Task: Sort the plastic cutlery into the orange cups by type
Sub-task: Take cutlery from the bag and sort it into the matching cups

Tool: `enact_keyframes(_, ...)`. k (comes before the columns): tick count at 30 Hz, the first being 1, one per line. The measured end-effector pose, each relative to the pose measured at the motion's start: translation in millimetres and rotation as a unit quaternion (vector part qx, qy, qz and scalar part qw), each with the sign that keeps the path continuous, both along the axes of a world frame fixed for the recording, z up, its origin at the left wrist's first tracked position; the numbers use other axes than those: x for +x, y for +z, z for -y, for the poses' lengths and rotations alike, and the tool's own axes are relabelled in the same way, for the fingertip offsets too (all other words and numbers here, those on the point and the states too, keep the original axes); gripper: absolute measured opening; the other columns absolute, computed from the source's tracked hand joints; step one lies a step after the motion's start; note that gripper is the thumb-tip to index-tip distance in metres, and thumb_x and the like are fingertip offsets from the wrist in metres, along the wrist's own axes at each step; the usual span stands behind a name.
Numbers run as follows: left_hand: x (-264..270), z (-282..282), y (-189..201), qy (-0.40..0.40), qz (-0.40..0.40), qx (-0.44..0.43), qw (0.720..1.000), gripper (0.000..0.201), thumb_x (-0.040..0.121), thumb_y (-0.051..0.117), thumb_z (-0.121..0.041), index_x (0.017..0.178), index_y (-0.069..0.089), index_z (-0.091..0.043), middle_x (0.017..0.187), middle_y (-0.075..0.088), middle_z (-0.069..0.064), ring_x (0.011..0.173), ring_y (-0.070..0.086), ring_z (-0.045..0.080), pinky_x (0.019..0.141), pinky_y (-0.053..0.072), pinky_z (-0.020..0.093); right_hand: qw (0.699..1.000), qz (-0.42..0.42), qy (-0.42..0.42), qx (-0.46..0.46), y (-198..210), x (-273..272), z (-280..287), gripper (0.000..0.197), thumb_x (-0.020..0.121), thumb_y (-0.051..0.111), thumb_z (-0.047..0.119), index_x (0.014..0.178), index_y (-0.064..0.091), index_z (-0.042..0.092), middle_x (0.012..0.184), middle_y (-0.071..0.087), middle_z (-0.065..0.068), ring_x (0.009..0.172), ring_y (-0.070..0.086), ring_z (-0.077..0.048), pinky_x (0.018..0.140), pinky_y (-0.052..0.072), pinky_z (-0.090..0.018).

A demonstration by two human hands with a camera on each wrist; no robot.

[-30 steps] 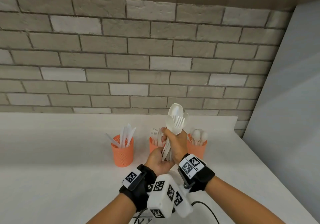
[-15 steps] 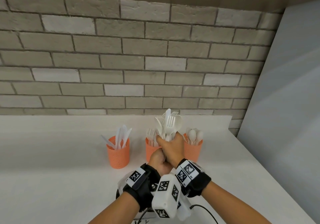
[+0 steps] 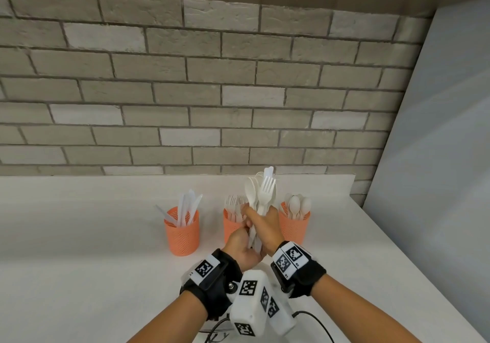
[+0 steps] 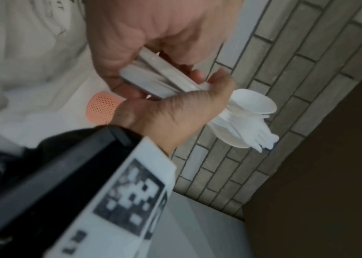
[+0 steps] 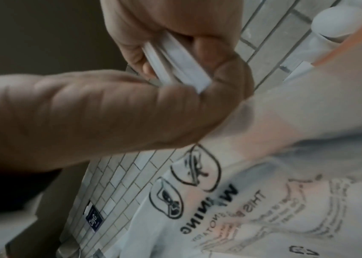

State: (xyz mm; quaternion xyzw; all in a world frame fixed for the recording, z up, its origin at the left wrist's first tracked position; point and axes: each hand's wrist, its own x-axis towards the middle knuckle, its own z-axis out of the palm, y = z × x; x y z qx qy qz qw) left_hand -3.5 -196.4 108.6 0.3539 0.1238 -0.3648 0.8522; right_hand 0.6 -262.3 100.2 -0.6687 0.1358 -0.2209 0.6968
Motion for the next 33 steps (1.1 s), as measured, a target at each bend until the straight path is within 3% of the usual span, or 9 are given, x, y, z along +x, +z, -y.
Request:
enact_keyframes(2, 1, -3, -6, -0.044, 0.032, 0.049, 0.997, 0.027, 0.098, 0.040, -0.028, 0.097, 0.060, -0.009, 0.087, 0.058, 0.010, 0.079, 0.053, 0.020, 0.074, 0.044, 0.030, 0.999, 0.011, -0.030, -0.032, -2, 3, 2, 0.016, 0.085, 0.062, 0.010, 0.072, 0.055, 0.016, 0.060, 0.057, 0.002, 0.058, 0.057, -0.009, 0.049, 0.044, -0.011)
enact_keyframes(5, 10, -7, -7, -0.038, 0.147, 0.182, 0.972, 0.021, 0.096, 0.043, -0.012, 0.081, 0.056, -0.007, 0.069, 0.047, 0.007, 0.061, 0.043, 0.017, 0.062, 0.039, 0.026, 0.993, 0.032, -0.061, -0.098, 0, 5, 9, 0.009, 0.084, 0.062, 0.011, 0.079, 0.056, 0.015, 0.062, 0.057, 0.005, 0.055, 0.056, -0.004, 0.049, 0.042, -0.012)
enact_keyframes(7, 19, -11, -1, -0.008, 0.239, 0.218, 0.946, 0.017, 0.096, 0.043, -0.010, 0.085, 0.056, -0.010, 0.074, 0.050, 0.006, 0.066, 0.047, 0.016, 0.064, 0.042, 0.023, 0.983, 0.034, -0.076, -0.162, 1, 4, 16, 0.008, 0.083, 0.063, 0.012, 0.082, 0.056, 0.017, 0.063, 0.057, 0.010, 0.055, 0.055, 0.001, 0.052, 0.042, -0.015)
enact_keyframes(9, 27, -18, 12, 0.047, 0.326, 0.231, 0.916, 0.014, 0.095, 0.045, -0.010, 0.097, 0.059, -0.011, 0.090, 0.058, 0.006, 0.079, 0.055, 0.016, 0.073, 0.049, 0.025, 0.975, 0.023, -0.081, -0.207, 0, 2, 24, 0.008, 0.081, 0.065, 0.014, 0.084, 0.058, 0.018, 0.065, 0.059, 0.010, 0.059, 0.056, -0.003, 0.055, 0.044, -0.018)
enact_keyframes(12, 36, -27, 34, 0.108, 0.429, 0.225, 0.868, 0.014, 0.093, 0.051, -0.011, 0.100, 0.062, -0.013, 0.089, 0.059, -0.001, 0.075, 0.054, 0.011, 0.066, 0.046, 0.019, 0.975, -0.004, -0.069, -0.212, -3, 0, 31, 0.010, 0.078, 0.067, 0.013, 0.084, 0.060, 0.016, 0.066, 0.061, 0.005, 0.059, 0.057, -0.012, 0.056, 0.045, -0.024)
enact_keyframes(18, 50, -28, 49, 0.073, 0.518, 0.268, 0.809, 0.020, 0.088, 0.060, -0.013, 0.107, 0.067, -0.010, 0.084, 0.064, -0.007, 0.066, 0.056, -0.004, 0.052, 0.043, 0.004, 0.974, -0.015, -0.015, -0.225, -11, 1, 33, 0.012, 0.076, 0.071, 0.012, 0.083, 0.061, 0.016, 0.066, 0.061, 0.008, 0.060, 0.058, -0.007, 0.052, 0.042, -0.013)
enact_keyframes(21, 52, -26, 47, 0.061, 0.526, 0.275, 0.802, 0.019, 0.089, 0.059, -0.011, 0.104, 0.068, -0.005, 0.080, 0.063, -0.007, 0.054, 0.054, -0.013, 0.049, 0.040, 0.003, 0.974, -0.016, 0.008, -0.228, -11, 0, 33, 0.011, 0.076, 0.071, 0.011, 0.080, 0.061, 0.014, 0.064, 0.061, 0.006, 0.056, 0.057, -0.007, 0.049, 0.043, -0.012)
enact_keyframes(26, 58, -25, 45, 0.037, 0.513, 0.275, 0.812, 0.017, 0.089, 0.058, -0.012, 0.101, 0.068, -0.005, 0.078, 0.063, -0.006, 0.052, 0.054, -0.012, 0.049, 0.040, 0.004, 0.974, -0.033, 0.049, -0.218, -11, -3, 35, 0.017, 0.073, 0.071, 0.006, 0.076, 0.059, 0.017, 0.066, 0.061, 0.003, 0.058, 0.056, -0.011, 0.052, 0.044, -0.019)
enact_keyframes(33, 68, -20, 46, 0.078, 0.489, 0.254, 0.831, 0.017, 0.093, 0.051, -0.009, 0.080, 0.059, -0.017, 0.075, 0.057, -0.002, 0.064, 0.050, 0.008, 0.055, 0.042, 0.015, 0.971, -0.058, 0.079, -0.218, -4, -10, 41, 0.027, 0.077, 0.065, 0.001, 0.064, 0.052, 0.021, 0.056, 0.050, 0.005, 0.043, 0.044, -0.002, 0.040, 0.034, -0.013)
